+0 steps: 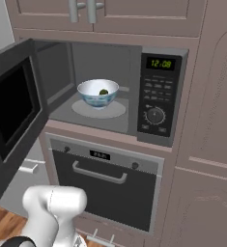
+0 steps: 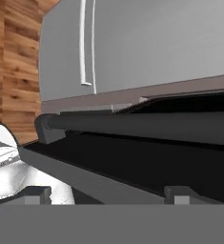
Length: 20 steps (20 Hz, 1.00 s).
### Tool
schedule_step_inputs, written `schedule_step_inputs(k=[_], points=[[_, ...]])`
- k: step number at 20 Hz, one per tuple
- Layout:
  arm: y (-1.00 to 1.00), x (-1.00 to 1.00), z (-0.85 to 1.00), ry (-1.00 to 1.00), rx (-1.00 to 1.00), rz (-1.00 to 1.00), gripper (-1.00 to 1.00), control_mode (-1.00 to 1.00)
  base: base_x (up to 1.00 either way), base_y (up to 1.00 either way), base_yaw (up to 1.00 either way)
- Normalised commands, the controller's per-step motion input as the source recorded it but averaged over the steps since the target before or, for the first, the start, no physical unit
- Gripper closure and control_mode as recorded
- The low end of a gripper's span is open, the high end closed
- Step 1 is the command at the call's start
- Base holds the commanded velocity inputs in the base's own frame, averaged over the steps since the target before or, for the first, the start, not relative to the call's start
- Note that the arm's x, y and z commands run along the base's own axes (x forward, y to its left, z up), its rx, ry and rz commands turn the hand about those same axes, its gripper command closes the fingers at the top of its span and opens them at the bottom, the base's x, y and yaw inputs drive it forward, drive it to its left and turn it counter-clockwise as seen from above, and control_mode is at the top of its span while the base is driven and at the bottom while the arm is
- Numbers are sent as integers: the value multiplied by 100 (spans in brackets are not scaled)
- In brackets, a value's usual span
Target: Pick the cucumber from the sink and place it in the bowl. Then pick the bowl and place it in the microwave. Then close the microwave door and press the start button.
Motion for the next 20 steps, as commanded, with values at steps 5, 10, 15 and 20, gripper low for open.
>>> schedule_step_inputs(k=[5,10,15,20], points=[[-100,53,-14,0,-5,2,-100,-100,0,0,0],[-100,71,-14,0,-5,1,-100,-100,0,0,0],[-100,91,-16,0,-5,0,-100,-100,0,0,0],[-89,100,-23,4,-6,0,-100,-100,0,0,0]])
